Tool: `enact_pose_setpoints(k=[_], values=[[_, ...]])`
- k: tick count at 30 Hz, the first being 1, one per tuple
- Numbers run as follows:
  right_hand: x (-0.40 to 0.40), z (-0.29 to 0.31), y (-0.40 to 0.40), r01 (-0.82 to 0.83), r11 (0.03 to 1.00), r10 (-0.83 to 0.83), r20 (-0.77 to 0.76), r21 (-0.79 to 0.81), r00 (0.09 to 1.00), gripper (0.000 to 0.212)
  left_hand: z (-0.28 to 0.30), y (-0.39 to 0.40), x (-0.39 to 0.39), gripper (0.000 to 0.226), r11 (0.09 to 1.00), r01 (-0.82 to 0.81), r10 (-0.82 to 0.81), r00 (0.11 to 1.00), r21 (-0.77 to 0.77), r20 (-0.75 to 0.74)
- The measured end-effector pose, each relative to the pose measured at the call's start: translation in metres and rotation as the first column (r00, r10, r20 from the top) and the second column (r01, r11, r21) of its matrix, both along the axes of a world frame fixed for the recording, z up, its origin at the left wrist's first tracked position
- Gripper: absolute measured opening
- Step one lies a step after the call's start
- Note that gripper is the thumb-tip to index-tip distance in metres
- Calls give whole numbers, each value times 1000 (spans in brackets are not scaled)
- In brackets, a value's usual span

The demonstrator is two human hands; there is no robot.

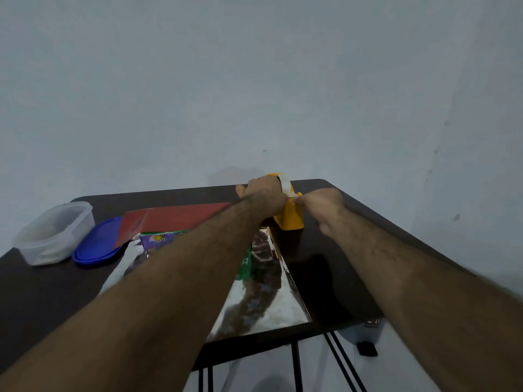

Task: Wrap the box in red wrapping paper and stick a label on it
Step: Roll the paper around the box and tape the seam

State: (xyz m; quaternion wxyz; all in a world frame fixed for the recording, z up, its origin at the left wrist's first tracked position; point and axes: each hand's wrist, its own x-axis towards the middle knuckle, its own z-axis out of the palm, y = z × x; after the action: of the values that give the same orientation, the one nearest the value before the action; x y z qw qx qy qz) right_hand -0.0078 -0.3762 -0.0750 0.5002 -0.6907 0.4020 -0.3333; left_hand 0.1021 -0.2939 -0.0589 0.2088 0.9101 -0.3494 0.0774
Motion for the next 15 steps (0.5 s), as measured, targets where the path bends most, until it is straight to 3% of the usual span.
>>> enact_pose_setpoints(k=[2,5,8,11,15], values=[[-5,6,4,-99,995,100,20,-30,995,26,8,10,-3,19,988,1,-19,994,-157,-111],[-10,13,6,-248,954,240,-67,-170,969,5,23,31,2,24,916,30,-186,915,-400,-357],[-10,22,11,-331,919,320,-86,-213,944,8,35,56,6,24,893,56,-300,813,-446,-499],[-10,31,25,-373,906,376,-23,-198,926,11,45,77,5,20,892,75,-334,774,-445,-538],[-15,40,57,-345,936,351,180,-62,919,15,55,102,12,31,881,70,-316,823,-467,-472]])
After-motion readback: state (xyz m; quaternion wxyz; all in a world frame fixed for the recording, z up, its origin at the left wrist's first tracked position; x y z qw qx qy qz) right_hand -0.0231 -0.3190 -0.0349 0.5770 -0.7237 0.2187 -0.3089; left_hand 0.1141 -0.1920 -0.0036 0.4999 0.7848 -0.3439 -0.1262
